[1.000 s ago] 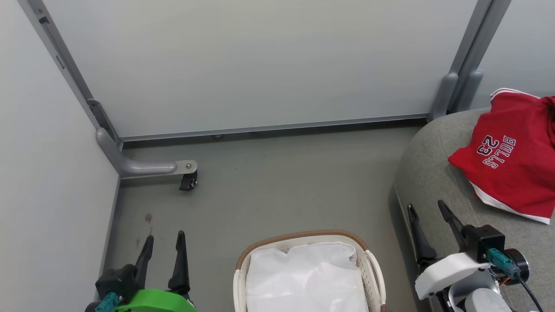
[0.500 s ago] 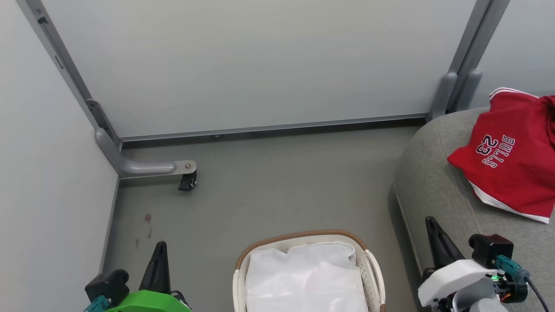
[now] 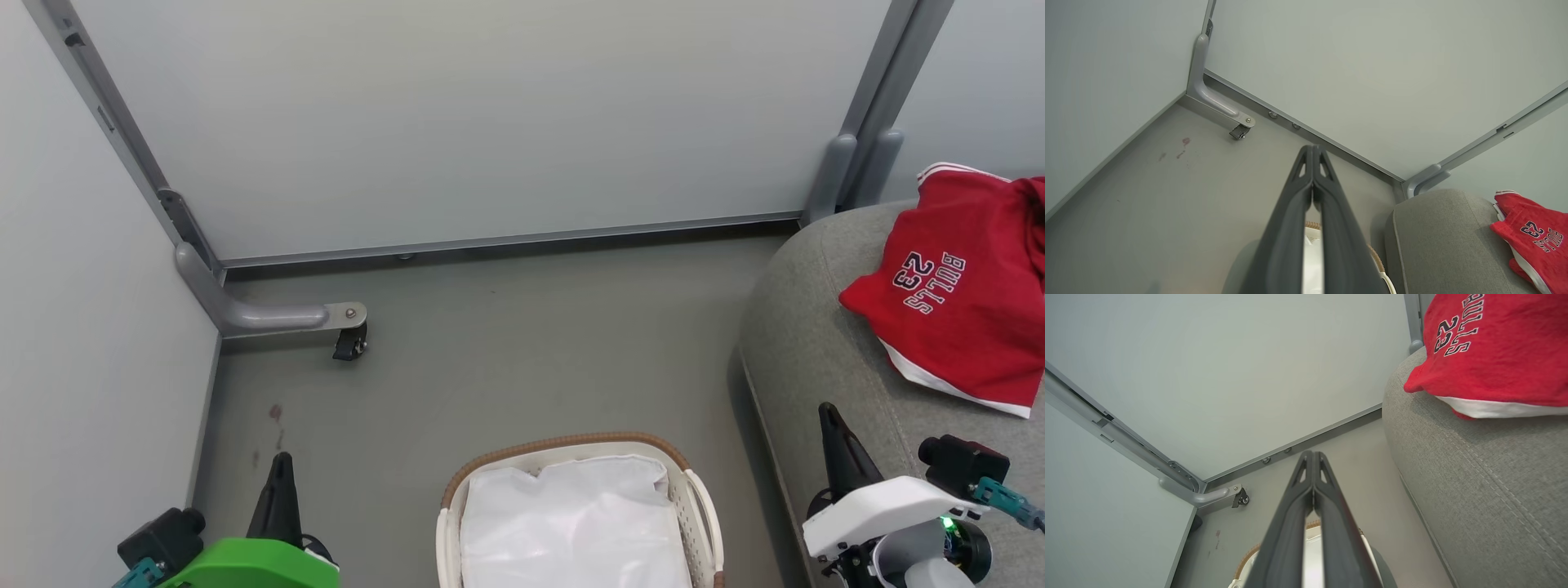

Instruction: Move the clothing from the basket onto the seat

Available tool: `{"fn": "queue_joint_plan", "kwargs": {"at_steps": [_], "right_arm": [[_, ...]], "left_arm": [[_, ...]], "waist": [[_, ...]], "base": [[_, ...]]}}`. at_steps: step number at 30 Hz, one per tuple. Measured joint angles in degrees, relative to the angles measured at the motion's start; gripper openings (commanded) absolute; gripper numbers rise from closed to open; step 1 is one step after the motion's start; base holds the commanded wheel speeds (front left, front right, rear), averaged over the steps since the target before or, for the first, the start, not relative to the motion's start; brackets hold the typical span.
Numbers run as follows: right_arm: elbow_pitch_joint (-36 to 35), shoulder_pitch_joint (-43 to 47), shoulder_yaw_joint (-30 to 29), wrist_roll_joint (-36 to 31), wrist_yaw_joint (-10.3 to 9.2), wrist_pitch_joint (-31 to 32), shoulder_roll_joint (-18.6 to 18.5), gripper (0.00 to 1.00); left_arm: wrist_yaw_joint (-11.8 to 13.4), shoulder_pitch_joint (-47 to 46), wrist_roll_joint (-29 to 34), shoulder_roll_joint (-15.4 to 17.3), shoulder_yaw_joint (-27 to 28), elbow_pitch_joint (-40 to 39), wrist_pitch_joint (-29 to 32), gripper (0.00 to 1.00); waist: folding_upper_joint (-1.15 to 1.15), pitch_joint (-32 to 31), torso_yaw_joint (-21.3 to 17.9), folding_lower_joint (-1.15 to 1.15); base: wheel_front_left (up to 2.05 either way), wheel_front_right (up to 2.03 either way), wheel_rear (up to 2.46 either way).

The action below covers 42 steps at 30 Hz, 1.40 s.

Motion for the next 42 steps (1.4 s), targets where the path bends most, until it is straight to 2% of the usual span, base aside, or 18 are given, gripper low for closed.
{"fn": "queue_joint_plan", "kwargs": {"at_steps": [18, 42], "right_arm": [[-1.4, -0.1, -1.4, 15.3, -0.01, 3.9, -0.1, 0.00], [-2.8, -0.7, -2.8, 31.7, -0.01, 8.1, -0.2, 0.00]], "left_arm": [[-0.2, -1.3, -13.2, 0.0, 2.5, -1.6, 3.9, 0.00], [-0.3, -2.5, -27.0, 0.0, 5.3, -3.4, 8.0, 0.00]], "waist": [[0.00, 0.1, -0.5, 0.00], [0.00, 0.3, -1.0, 0.00]], "base": [[0.00, 0.00, 0.00], [0.00, 0.00, 0.00]]}}
